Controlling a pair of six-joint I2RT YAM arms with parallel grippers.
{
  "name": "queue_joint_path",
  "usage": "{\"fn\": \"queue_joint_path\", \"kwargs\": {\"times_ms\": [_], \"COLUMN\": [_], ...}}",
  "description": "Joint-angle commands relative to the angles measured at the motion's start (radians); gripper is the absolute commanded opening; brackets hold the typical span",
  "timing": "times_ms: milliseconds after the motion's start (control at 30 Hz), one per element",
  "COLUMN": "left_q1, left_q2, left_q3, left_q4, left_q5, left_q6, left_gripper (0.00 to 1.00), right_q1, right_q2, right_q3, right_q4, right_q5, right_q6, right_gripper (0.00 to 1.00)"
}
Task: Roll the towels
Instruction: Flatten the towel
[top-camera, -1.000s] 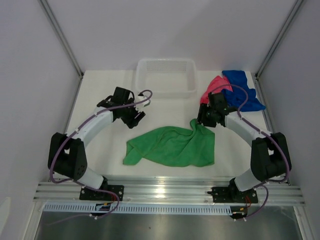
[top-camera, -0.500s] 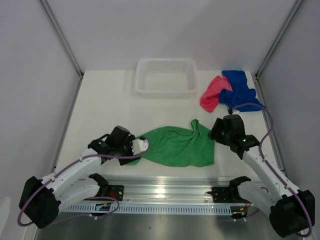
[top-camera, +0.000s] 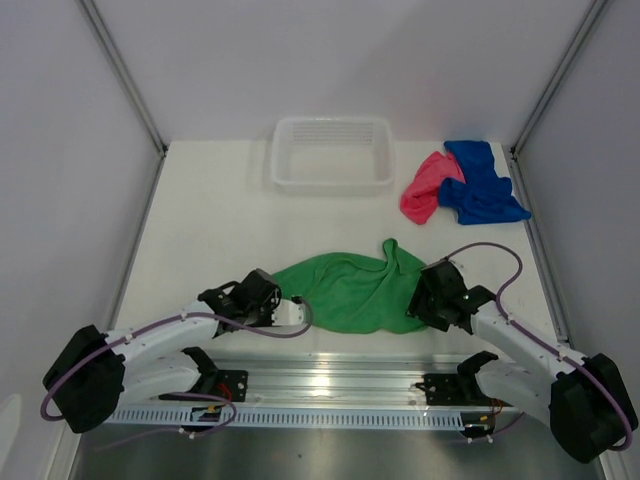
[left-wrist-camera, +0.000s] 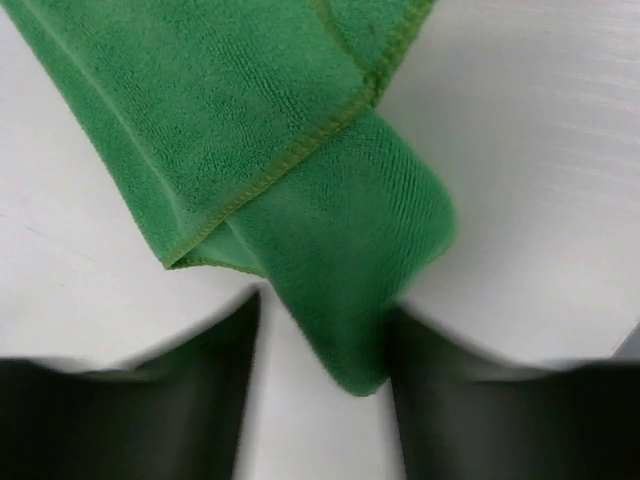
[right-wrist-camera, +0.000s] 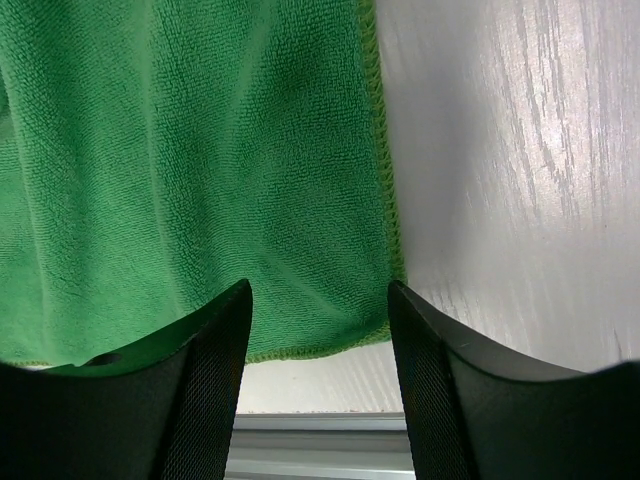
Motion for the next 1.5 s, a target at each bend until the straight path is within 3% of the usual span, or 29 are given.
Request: {"fn": "queue_joint_path", "kwargs": {"times_ms": [0, 67, 100, 233, 300, 367, 467, 533, 700, 867, 1000, 1300, 1400, 1433, 1467], "left_q1": [-0.005, 0.009, 0.044, 0.200, 0.298, 0.386, 0.479, 0.530, 0.610, 0.615, 0.615, 0.615, 0.615, 0.615, 0.615], "left_q2": [0.025, 0.008, -0.026, -0.124, -0.153, -0.181, -0.189, -0.172, -0.133, -0.149, -0.143, -0.140, -0.149, -0.153, -0.167], "left_q3": [-0.058, -0.060, -0.047, -0.007, 0.005, 0.008, -0.003, -0.001, 0.014, 0.013, 0.017, 0.023, 0.031, 0.037, 0.039], "left_q4": [0.051, 0.065, 0.080, 0.073, 0.080, 0.082, 0.100, 0.109, 0.116, 0.083, 0.073, 0.053, 0.045, 0.044, 0.040], "left_q5": [-0.063, -0.080, -0.075, 0.006, 0.047, 0.074, 0.130, 0.163, 0.206, 0.238, 0.244, 0.247, 0.244, 0.244, 0.241], "left_q6": [0.019, 0.002, -0.006, -0.012, -0.007, 0.013, 0.055, 0.066, 0.071, 0.069, 0.056, 0.042, 0.037, 0.037, 0.034], "left_gripper": [0.32, 0.03, 0.01, 0.01, 0.01, 0.01, 0.01, 0.01, 0.01, 0.01, 0.01, 0.01, 0.02, 0.04, 0.03], "right_q1": [0.011, 0.010, 0.014, 0.076, 0.106, 0.111, 0.183, 0.233, 0.266, 0.261, 0.226, 0.218, 0.221, 0.221, 0.221], "right_q2": [-0.006, -0.011, -0.014, -0.005, 0.003, 0.003, 0.029, 0.041, 0.040, 0.112, 0.161, 0.236, 0.261, 0.267, 0.273], "right_q3": [0.016, 0.042, 0.096, 0.298, 0.392, 0.423, 0.487, 0.481, 0.330, 0.253, 0.192, 0.138, 0.128, 0.133, 0.142], "right_q4": [0.005, 0.005, -0.015, -0.066, -0.090, -0.063, -0.076, -0.096, -0.181, -0.233, -0.173, -0.080, -0.066, -0.081, -0.092], "right_q5": [0.034, 0.019, 0.017, 0.020, 0.022, -0.143, -0.225, -0.240, -0.256, -0.147, -0.196, -0.159, -0.151, -0.153, -0.150], "right_q6": [0.016, -0.045, -0.127, -0.427, -0.498, -0.692, -0.917, -1.160, -1.516, -1.625, -1.674, -1.638, -1.627, -1.625, -1.621], "right_gripper": [0.60, 0.58, 0.57, 0.57, 0.57, 0.57, 0.57, 0.59, 0.60, 0.61, 0.62, 0.60, 0.41, 0.26, 0.20]}}
